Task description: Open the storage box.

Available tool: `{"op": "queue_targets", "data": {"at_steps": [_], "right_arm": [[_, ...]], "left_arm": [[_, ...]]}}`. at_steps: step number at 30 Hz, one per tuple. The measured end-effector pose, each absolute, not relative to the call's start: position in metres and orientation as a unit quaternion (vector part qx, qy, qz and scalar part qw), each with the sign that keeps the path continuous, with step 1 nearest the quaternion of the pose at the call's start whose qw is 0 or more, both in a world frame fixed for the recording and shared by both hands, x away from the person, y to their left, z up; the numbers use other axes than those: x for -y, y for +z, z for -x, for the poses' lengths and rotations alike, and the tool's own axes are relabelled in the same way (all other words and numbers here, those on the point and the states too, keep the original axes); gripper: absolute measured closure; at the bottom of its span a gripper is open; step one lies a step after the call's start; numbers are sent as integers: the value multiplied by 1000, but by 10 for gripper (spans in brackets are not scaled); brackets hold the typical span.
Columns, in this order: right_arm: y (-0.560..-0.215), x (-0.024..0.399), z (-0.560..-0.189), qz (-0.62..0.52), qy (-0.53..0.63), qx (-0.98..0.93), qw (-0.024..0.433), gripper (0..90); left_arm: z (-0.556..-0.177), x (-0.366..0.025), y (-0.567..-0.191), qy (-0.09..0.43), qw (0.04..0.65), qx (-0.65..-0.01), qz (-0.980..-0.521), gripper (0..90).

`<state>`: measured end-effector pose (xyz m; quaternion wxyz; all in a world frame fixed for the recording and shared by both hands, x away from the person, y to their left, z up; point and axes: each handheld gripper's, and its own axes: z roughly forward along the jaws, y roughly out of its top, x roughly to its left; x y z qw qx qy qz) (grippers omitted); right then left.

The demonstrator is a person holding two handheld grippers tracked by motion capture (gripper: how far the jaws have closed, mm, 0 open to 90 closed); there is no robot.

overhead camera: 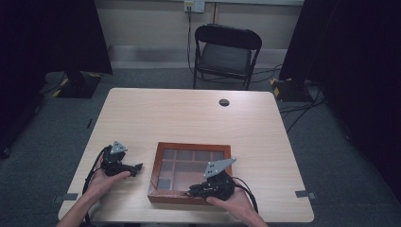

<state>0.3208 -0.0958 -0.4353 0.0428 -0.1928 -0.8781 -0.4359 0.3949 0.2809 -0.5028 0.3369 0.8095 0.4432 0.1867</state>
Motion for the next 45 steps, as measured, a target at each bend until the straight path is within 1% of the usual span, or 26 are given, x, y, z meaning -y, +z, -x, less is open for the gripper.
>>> {"op": "queue_targets", "data": {"at_steps": [3, 6, 13, 22, 26, 27, 35, 38, 41, 45], "right_arm": [[-437, 94, -321, 189, -431, 881, 40, 817], [-440, 93, -322, 186, -428, 884, 41, 806], [-439, 92, -321, 174, -427, 886, 37, 816], [-436, 97, -324, 164, -416, 894, 36, 821], [-436, 101, -325, 165, -418, 893, 37, 821], [-436, 101, -325, 164, -417, 893, 37, 821], [-431, 103, -327, 163, -427, 888, 44, 823], [-427, 103, -327, 163, -433, 886, 44, 825], [-420, 103, -327, 156, -433, 887, 38, 827], [-413, 106, -330, 159, -443, 881, 41, 827]], "left_arm": [[-395, -281, -503, 187, 337, -444, -809, 0], [-395, -281, -503, 187, 338, -444, -809, 0], [-395, -281, -503, 189, 338, -443, -809, 0], [-392, -282, -501, 182, 345, -437, -811, 65], [-390, -283, -499, 182, 345, -431, -814, 151], [-390, -283, -498, 178, 345, -430, -815, 161], [-386, -280, -492, 175, 373, -422, -808, 157], [-384, -278, -489, 175, 382, -410, -810, 157], [-381, -273, -485, 168, 396, -404, -807, 157], [-376, -267, -479, 159, 409, -397, -806, 157]]}}
